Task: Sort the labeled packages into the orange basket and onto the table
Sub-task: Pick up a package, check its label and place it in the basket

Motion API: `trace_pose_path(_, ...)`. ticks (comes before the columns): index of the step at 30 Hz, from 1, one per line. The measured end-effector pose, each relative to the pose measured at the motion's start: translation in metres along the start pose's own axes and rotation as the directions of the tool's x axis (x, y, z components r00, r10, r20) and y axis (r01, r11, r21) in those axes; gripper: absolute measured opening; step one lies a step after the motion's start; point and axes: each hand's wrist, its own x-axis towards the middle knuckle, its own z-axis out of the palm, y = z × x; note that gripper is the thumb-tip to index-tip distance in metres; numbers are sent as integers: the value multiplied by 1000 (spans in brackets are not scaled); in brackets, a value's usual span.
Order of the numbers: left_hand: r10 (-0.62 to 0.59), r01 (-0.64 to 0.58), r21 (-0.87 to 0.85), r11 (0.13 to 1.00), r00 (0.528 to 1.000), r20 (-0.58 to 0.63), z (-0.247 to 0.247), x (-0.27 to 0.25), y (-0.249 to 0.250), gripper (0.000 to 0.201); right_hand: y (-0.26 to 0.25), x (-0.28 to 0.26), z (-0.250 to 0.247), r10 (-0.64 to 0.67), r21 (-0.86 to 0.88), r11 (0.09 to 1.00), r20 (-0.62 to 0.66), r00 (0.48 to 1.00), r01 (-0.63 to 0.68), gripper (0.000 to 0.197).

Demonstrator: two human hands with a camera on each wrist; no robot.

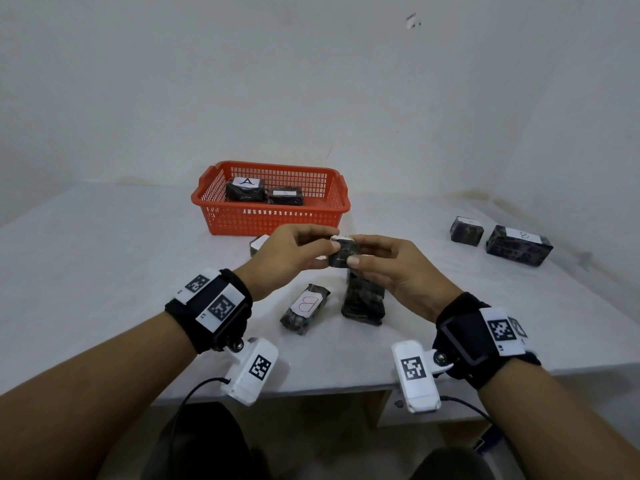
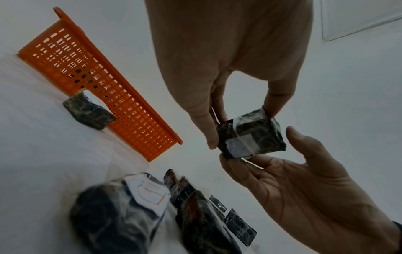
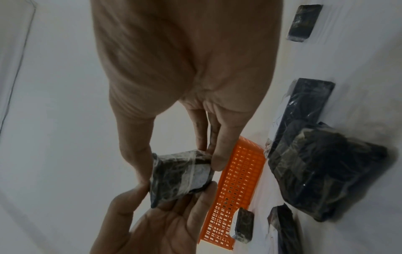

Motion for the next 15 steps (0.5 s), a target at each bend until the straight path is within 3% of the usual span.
trace_pose_path(4, -21, 24, -64, 998, 999, 50, 0, -1, -1, 44, 3, 0, -2, -40, -79, 996, -22, 999, 38, 39)
trace_pose_path(7, -30, 36, -54, 998, 995, 99, -1, -4, -2, 56, 0, -2, -6, -51, -115, 992, -21, 998, 49, 41)
trace_pose_path(12, 3, -3, -4, 1000, 997, 82, -2, -2, -4, 44, -2, -3, -9, -25, -108, 994, 13, 1000, 27, 60)
trace_pose_path(15, -10, 10, 2, 1000, 997, 79, -1, 0, -3, 43, -2, -4, -10, -19, -114, 993, 46, 999, 24, 60)
